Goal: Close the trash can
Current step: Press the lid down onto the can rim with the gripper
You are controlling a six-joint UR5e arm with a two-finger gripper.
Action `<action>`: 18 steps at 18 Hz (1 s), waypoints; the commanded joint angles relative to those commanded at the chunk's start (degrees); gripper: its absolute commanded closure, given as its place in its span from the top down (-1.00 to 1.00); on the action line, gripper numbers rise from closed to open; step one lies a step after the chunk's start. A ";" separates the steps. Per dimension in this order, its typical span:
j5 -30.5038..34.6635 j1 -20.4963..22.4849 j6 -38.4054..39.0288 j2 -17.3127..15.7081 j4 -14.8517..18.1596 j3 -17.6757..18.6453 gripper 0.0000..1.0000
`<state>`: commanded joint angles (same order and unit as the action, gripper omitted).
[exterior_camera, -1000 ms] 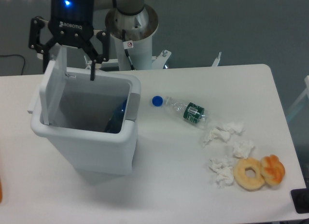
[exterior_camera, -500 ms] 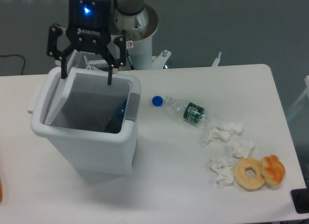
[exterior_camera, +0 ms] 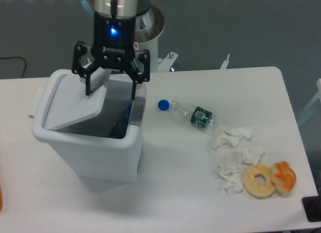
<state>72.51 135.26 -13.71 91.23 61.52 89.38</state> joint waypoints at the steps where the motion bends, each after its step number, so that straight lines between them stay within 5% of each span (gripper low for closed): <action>1: -0.09 0.44 -0.09 -0.09 -0.09 0.26 1.00; 18: -0.53 2.55 -4.75 -0.09 0.44 3.78 1.00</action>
<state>71.98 137.81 -18.46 91.14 61.96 93.16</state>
